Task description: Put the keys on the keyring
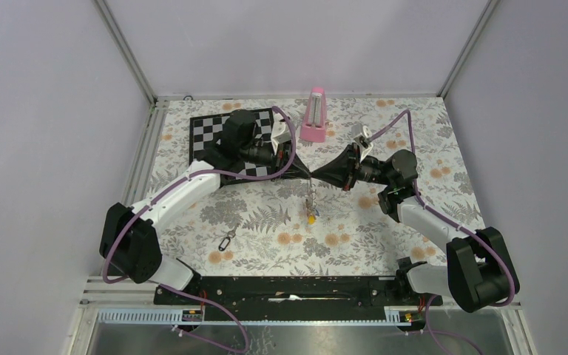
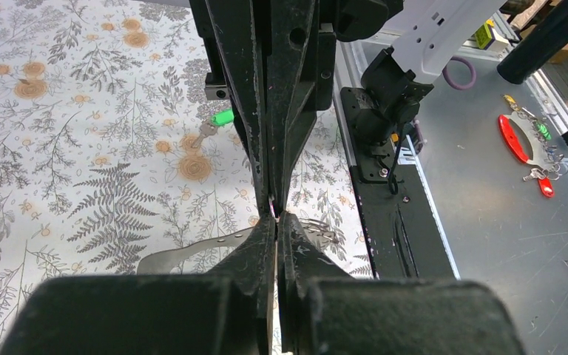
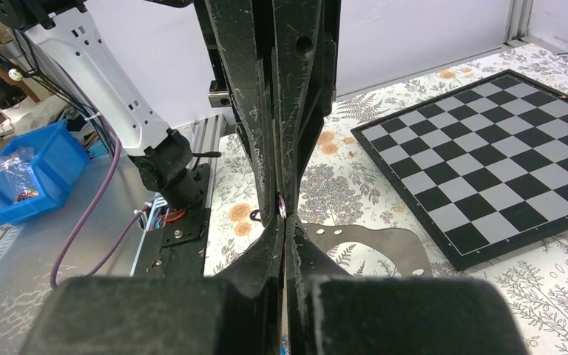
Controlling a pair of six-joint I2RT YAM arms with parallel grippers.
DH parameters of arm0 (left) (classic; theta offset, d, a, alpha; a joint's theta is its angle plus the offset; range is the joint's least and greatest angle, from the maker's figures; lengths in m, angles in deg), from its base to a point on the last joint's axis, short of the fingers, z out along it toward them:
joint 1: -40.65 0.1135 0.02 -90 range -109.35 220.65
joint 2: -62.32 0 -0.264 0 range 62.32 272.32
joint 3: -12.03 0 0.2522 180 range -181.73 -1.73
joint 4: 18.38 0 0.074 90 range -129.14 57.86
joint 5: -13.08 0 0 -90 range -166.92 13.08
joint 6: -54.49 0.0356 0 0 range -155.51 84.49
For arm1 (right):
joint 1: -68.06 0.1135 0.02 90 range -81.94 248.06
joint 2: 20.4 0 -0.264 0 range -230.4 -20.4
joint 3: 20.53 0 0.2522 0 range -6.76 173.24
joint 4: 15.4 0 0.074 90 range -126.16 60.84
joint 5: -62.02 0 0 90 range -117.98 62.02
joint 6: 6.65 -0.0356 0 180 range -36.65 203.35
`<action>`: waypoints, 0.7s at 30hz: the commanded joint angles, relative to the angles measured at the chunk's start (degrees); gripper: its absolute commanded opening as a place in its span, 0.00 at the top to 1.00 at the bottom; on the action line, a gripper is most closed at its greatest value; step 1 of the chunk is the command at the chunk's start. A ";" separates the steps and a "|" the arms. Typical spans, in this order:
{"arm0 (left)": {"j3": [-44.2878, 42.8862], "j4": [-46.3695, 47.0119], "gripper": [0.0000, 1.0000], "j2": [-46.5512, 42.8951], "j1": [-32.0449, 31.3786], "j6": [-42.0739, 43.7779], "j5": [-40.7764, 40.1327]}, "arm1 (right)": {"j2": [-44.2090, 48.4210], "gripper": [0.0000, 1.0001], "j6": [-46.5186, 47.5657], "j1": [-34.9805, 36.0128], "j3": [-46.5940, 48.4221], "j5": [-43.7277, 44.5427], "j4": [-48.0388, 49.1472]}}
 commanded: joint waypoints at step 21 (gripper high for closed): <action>-5.06 -25.05 1.00 -7.75 -7.84 35.48 -27.30 | 6.39 0.39 35.39 -6.33 7.57 -0.23 -40.88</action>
